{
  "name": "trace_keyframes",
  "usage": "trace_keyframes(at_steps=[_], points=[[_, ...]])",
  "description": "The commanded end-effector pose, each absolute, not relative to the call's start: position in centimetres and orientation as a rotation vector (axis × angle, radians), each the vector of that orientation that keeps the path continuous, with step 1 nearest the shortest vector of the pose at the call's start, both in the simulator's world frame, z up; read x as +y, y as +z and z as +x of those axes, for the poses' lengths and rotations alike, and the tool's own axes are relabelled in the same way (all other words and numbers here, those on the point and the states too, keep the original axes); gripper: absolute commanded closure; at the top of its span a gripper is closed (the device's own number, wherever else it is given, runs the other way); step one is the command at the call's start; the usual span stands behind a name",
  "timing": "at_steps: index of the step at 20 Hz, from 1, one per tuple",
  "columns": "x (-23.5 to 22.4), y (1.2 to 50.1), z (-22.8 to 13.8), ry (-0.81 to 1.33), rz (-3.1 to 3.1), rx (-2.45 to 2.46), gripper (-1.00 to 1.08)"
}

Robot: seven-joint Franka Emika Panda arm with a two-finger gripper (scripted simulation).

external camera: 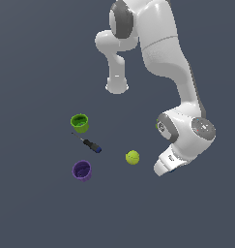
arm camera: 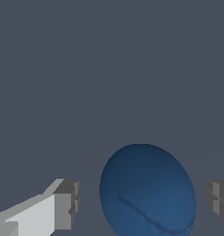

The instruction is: Pick up a designated object from a clutter of objects.

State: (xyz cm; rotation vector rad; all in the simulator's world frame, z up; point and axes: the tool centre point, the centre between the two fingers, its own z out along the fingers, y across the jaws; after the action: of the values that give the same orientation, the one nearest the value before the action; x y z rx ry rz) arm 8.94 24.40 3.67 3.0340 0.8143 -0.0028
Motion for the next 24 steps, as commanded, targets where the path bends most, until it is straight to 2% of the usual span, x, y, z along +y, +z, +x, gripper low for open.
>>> trace_keyframes(at_steps=[1, 4, 5, 17, 24], points=[[24.4, 3.1, 9.0, 0.0, 3.034, 0.814, -0.92], [24.5, 3.0, 9.1, 0.0, 3.034, 0.814, -0.92], [24.5, 3.0, 9.1, 0.0, 3.034, 0.814, 1.08], [24.4, 3.1, 9.1, 0.0, 3.034, 0.814, 1.08], [22.5, 4.6, 8.9, 0.0, 3.034, 0.814, 1.08]])
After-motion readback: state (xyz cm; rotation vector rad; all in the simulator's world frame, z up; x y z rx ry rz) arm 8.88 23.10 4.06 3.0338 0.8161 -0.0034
